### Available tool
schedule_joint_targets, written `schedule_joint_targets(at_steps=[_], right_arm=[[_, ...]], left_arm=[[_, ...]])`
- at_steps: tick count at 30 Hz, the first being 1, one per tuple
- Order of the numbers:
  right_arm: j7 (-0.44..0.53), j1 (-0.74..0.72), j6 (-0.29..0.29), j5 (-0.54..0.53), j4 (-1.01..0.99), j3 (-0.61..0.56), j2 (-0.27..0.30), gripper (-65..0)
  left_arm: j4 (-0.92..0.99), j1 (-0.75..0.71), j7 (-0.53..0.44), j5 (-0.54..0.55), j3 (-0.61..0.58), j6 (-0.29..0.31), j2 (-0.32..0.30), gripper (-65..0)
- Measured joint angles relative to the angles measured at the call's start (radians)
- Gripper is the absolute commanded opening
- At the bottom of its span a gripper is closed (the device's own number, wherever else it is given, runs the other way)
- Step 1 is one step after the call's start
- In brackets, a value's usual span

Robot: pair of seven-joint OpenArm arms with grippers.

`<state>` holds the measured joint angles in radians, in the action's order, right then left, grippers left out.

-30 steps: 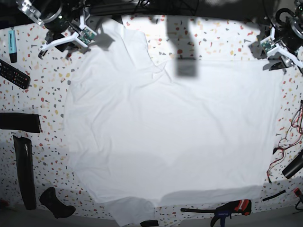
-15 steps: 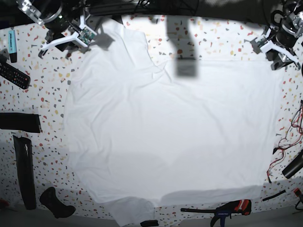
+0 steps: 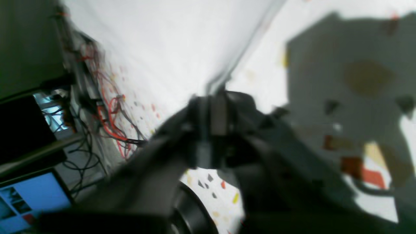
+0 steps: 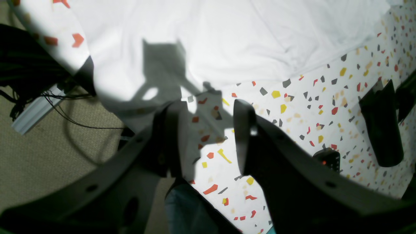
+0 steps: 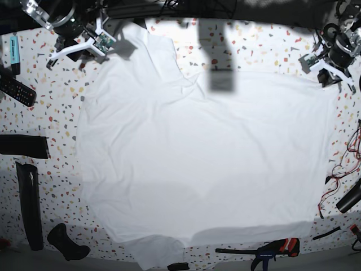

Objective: Fold the T-shirt properly
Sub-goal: 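Lower both grippers toward the shirt's collar-side edge, then pinch the shirt's collar-side edge with both grippers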

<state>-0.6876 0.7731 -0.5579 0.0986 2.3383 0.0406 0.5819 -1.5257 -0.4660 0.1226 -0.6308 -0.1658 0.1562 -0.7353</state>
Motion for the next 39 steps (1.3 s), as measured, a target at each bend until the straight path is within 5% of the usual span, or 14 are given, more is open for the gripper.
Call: schedule_joint_targets(at_steps=[4, 8, 10, 13, 17, 23, 33, 39], right_arm=[[0.068, 0.000, -0.005, -0.002, 0.000, 0.000, 0.000, -41.5], [0.062, 0.000, -0.071, -0.019, 0.000, 0.000, 0.005, -41.1], [0.021, 0.000, -0.146, -0.080, 0.000, 0.000, 0.010, -34.8], [0.027, 0.003, -0.146, -0.102, 0.000, -0.016, 0.008, -24.6], [0.100, 0.003, -0.143, -0.097, 0.000, -0.034, 0.008, -23.9], [0.128, 0.003, -0.142, -0.008, -0.032, -0.090, 0.024, -23.9], [0.227, 0.002, -0.146, 0.381, -0.142, -0.294, 0.088, -23.9], [0.266, -0.001, -0.146, 0.426, -0.166, -0.322, 0.088, -23.9]], left_arm=[[-0.001, 0.000, 0.001, 0.002, 0.000, 0.000, -0.002, -65.0], [-0.006, 0.001, 0.005, 0.002, 0.000, 0.000, -0.002, -65.0], [-0.006, 0.001, 0.005, 0.003, 0.000, 0.000, -0.002, -65.0], [-0.006, 0.000, 0.005, 0.002, 0.000, 0.000, -0.002, -65.0], [-0.006, 0.001, 0.005, 0.002, 0.000, 0.000, -0.002, -65.0], [-0.006, 0.001, 0.005, 0.002, 0.000, 0.000, -0.002, -65.0], [-0.006, 0.000, 0.007, 0.003, 0.000, 0.000, -0.002, -65.0], [-0.006, 0.000, 0.007, 0.002, 0.000, 0.000, -0.002, -65.0]])
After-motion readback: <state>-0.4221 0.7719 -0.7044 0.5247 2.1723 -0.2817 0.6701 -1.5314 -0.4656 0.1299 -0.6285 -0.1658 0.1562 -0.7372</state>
